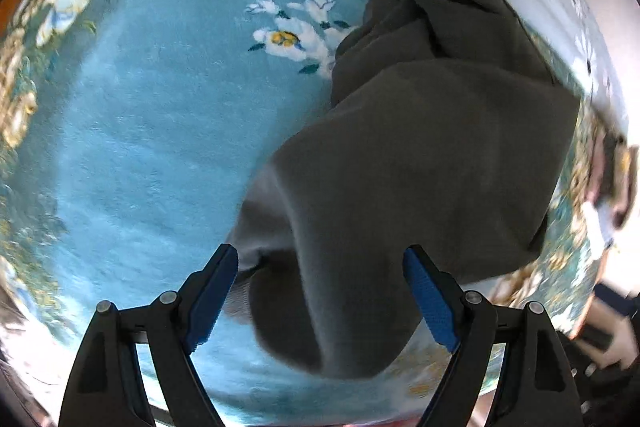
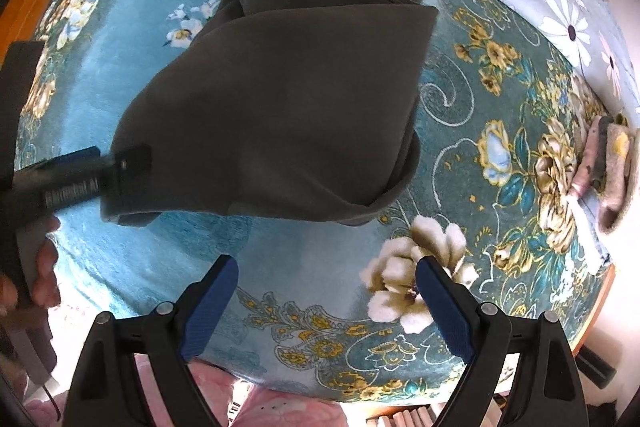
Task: Fold clothes
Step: 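Grasp the sweatpants with the left gripper and lift them off the bed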
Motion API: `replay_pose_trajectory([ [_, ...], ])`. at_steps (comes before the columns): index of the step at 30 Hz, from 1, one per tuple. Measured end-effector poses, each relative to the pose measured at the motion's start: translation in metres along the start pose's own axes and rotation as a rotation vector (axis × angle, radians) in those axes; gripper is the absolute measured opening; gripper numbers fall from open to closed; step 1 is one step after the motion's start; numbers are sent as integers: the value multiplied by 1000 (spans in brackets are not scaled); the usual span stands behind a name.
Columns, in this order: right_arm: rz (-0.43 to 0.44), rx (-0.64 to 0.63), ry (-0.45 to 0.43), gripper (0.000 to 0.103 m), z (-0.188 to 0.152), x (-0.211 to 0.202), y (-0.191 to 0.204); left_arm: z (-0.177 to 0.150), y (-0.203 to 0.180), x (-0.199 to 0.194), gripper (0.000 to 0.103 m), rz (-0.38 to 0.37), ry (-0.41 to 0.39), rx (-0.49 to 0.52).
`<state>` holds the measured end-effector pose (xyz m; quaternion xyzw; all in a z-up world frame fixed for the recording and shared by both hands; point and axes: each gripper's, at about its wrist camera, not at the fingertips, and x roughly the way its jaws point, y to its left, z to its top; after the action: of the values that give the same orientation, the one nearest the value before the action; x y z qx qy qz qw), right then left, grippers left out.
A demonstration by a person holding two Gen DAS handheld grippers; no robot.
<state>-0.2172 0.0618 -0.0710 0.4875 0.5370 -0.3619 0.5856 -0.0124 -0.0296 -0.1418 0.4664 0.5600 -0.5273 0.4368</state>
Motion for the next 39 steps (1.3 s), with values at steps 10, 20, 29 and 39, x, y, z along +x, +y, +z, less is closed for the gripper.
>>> replay_pose_trajectory([
  [10,-23,85,1,92,-12,-4,-36,14,-25,22,6,29,81,10],
  [20,21,148,-112,92,-18,-27,-46,11,11,-151,4,-72,-333,-132],
  [29,81,178,-189,92,-31,-48,-40,-17,75,-360,4,-197,-783,-215],
  [39,120,196,-260,92,-44,-66,-34,-58,55,-545,4,-72,-1184,-76],
])
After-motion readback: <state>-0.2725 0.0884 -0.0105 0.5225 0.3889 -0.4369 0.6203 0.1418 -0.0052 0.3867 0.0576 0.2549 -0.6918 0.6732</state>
